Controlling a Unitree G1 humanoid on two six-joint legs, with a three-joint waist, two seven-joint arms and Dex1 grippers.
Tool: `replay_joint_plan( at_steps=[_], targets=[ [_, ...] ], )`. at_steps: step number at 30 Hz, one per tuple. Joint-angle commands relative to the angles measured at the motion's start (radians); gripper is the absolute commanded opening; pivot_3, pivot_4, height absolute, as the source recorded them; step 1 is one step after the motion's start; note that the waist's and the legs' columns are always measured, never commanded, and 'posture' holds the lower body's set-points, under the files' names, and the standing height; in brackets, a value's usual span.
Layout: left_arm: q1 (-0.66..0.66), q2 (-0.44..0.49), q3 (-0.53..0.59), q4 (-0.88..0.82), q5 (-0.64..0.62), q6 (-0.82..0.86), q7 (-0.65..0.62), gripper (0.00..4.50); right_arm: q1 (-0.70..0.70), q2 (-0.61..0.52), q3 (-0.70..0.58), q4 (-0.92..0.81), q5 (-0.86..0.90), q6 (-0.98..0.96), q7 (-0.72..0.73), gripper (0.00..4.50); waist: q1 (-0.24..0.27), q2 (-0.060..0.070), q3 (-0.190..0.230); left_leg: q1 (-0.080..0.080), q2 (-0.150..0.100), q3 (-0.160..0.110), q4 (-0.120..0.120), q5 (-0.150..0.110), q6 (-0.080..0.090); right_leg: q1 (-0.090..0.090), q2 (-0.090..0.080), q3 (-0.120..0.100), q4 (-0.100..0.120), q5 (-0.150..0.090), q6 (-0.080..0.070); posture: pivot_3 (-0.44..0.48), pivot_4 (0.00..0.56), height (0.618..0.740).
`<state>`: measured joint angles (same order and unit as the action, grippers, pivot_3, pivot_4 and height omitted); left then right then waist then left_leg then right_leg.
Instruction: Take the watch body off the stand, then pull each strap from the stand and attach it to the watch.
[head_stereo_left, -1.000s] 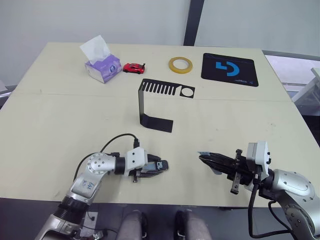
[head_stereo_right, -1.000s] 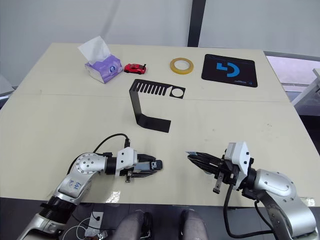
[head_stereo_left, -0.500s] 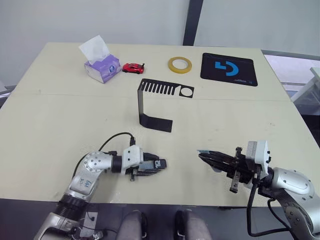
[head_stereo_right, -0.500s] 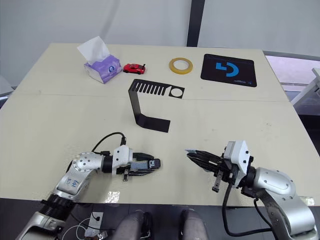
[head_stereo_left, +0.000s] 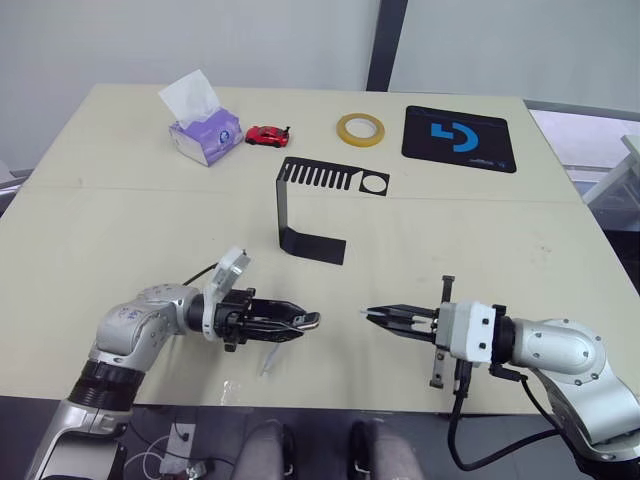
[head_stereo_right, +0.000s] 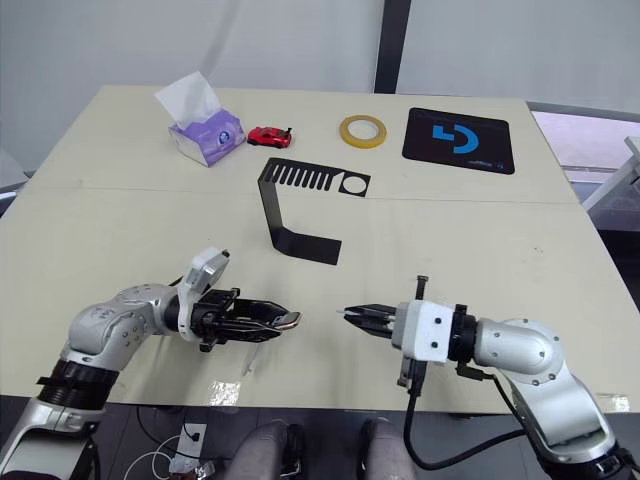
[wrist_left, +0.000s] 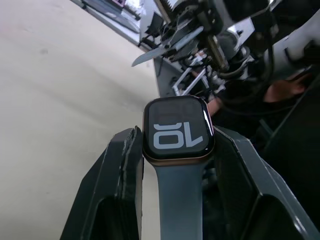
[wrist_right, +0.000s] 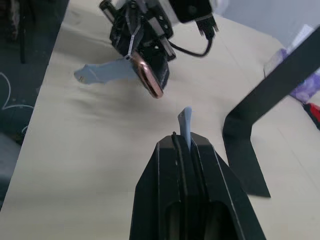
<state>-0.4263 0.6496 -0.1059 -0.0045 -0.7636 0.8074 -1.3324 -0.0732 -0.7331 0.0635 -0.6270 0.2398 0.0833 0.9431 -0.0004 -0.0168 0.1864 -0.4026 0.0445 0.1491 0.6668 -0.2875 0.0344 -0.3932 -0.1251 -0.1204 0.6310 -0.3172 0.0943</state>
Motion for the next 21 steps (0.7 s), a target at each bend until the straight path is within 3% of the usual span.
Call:
replay_joint_plan(
  at_steps=[1,6,14,21],
  targets=[
    [-0.044,-0.003,0.023,0.016,-0.094,0.155,-0.009,1.63,-0.011,-0.017,0.035,-0.053,-0.047,-0.039,0.005,0.0,0.0,0.0,0.0,0.0,0.0,0.0,0.0,0.0,0.0,0.0,0.0,0.0,0.0,0.0,0.0,0.0,0.15,0.74],
    [-0.074,-0.008,0.013,0.041,-0.104,0.238,-0.006,1.63,-0.016,-0.009,0.057,-0.068,-0.073,-0.042,-0.011,0.0,-0.001,0.0,0.0,0.0,0.0,0.0,0.0,0.0,-0.001,0.0,0.001,0.001,0.0,0.0,0.0,0.0,0.15,0.74],
    [-0.077,-0.051,-0.013,0.027,-0.033,0.182,0.042,1.63,-0.037,0.013,0.091,-0.083,-0.088,-0.014,-0.044,0.0,0.0,0.0,0.0,0.0,0.0,0.0,0.001,0.001,-0.001,0.0,0.001,0.001,0.0,0.0,0.0,0.0,0.15,0.74],
    [-0.079,-0.088,-0.007,-0.022,-0.042,0.188,0.101,1.63,-0.047,0.018,0.107,-0.054,-0.102,-0.008,-0.061,0.0,-0.001,0.0,0.0,0.0,0.0,0.0,0.001,0.001,-0.001,0.0,-0.003,0.001,0.0,0.0,0.0,0.0,0.15,0.74]
  ],
)
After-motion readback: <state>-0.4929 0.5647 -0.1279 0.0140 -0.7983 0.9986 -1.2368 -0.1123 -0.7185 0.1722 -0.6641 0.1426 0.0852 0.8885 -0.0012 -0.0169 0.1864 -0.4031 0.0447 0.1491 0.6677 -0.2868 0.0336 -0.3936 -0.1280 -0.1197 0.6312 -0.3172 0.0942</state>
